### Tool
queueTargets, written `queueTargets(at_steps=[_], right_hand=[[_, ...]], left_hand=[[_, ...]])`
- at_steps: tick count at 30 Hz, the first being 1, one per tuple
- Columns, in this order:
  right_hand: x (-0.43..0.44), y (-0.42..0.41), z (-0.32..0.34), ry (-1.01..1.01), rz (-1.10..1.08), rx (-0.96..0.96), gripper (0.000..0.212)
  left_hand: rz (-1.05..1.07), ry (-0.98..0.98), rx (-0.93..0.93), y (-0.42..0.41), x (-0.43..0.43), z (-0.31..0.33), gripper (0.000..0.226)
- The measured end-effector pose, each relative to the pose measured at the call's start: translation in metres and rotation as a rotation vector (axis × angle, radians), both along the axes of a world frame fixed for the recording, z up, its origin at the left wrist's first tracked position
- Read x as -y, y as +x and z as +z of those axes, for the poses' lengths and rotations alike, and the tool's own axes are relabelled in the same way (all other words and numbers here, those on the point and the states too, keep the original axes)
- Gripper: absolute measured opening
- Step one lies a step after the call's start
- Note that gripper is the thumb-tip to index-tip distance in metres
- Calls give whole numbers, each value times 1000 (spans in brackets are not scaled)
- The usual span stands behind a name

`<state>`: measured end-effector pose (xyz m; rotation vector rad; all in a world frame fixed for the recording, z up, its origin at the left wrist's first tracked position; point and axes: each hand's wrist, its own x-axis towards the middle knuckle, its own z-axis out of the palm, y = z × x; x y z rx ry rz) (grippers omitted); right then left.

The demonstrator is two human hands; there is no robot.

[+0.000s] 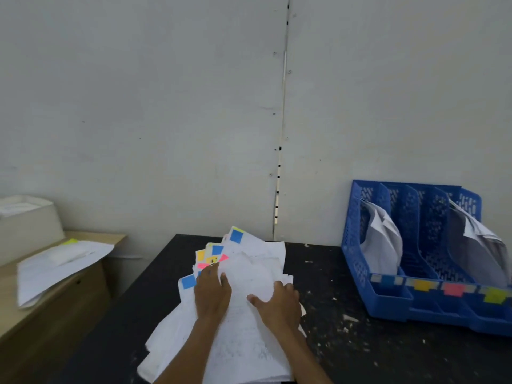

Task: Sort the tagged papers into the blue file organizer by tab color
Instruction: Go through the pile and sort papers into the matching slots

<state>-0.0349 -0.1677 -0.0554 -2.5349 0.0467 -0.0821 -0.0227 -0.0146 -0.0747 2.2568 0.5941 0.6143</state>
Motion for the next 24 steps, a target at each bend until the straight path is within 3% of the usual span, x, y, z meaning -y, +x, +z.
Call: queueTargets(at_steps=[6, 11, 18, 21, 24], right_hand=[[-22, -3, 6, -55, -90, -41, 69], [-12, 0, 4, 215, -70, -7, 60], [7, 6, 11, 156, -67, 71, 8], [9, 8, 14, 122, -108, 150, 13], [14, 10, 22, 209, -124, 256, 16]], left_hand=[[22, 17, -55, -8, -21, 2, 51], [153, -35, -49, -7, -20, 6, 50], [220, -42, -56, 3, -22, 13, 47], [260, -44, 3, 5, -23, 18, 45], [248, -63, 89, 8, -19, 22, 40]])
